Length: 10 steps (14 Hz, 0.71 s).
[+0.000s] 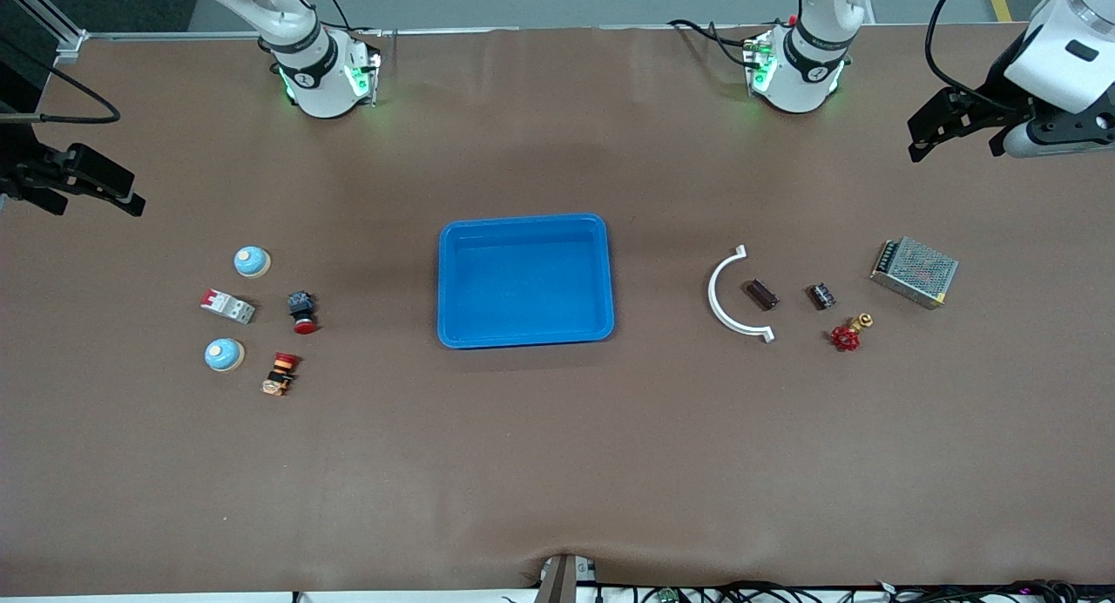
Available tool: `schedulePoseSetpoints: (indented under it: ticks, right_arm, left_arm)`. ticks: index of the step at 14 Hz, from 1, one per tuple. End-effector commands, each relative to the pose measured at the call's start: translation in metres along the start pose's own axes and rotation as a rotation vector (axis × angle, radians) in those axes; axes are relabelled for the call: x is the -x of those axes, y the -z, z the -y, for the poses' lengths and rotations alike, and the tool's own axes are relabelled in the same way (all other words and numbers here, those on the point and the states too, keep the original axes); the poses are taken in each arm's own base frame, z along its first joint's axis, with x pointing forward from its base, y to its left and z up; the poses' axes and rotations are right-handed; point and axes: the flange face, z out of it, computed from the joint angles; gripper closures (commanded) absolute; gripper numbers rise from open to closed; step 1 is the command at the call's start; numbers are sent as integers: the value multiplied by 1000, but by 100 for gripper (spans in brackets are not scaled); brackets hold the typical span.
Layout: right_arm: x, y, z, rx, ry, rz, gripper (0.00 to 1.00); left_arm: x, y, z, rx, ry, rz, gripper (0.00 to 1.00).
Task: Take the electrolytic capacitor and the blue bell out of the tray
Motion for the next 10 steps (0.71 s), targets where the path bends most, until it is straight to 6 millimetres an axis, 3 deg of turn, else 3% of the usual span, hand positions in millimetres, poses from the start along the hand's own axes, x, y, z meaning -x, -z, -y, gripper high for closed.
schedulePoseSetpoints:
  ticks: [1,5,10]
  right_arm:
    - [1,1,1,-10,-14,3,0]
    - [1,0,1,-10,-12,3,0]
    - [0,-3,1,-10,-11,5,0]
  left_arm:
    - [-5,8,4,22,-16,-17,0]
    - [-13,24,8,21,-5,-53,0]
    - [-15,21,8,17,-6,-47,0]
